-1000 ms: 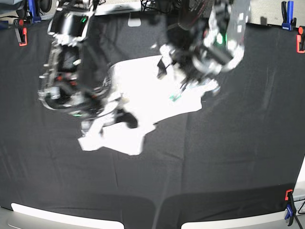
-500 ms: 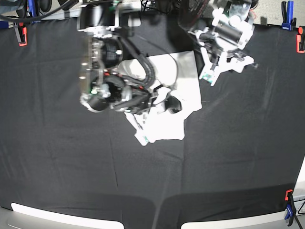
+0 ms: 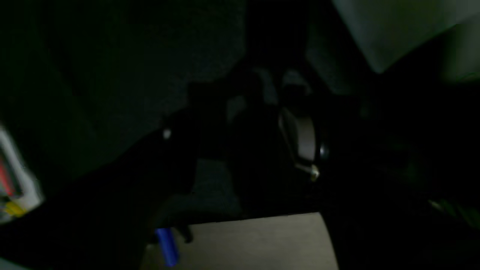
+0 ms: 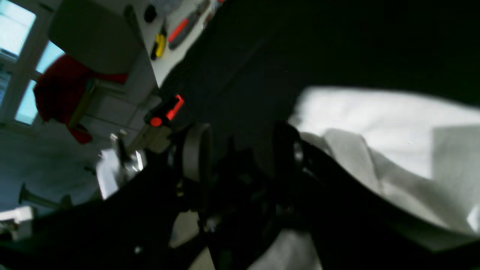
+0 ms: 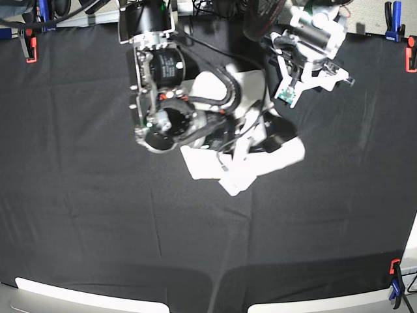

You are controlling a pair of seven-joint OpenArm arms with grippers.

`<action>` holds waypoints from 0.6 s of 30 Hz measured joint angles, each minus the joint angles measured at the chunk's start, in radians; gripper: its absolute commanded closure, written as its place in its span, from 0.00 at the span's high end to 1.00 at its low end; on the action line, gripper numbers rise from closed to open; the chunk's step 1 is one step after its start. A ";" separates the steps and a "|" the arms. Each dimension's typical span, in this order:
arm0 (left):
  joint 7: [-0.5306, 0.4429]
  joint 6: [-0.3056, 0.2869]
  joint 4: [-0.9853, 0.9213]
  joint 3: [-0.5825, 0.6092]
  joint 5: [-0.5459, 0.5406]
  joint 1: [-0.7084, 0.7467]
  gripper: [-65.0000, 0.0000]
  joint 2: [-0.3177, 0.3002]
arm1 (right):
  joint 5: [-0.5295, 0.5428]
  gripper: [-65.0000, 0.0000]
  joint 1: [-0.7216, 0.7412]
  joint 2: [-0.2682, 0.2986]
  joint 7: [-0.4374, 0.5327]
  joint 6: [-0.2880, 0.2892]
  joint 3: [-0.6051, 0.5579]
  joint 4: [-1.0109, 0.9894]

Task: Layout the t-shirt on the table in an organized manner, then fold the t-shirt properly
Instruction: 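Fold the grasped end with the right gripper toward the left gripper, then release the folded end and swing the right gripper away from the shirt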

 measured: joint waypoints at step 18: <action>-0.181 0.116 0.003 0.002 0.144 0.058 0.49 -0.130 | -0.573 0.41 0.129 0.004 0.042 0.011 0.002 0.005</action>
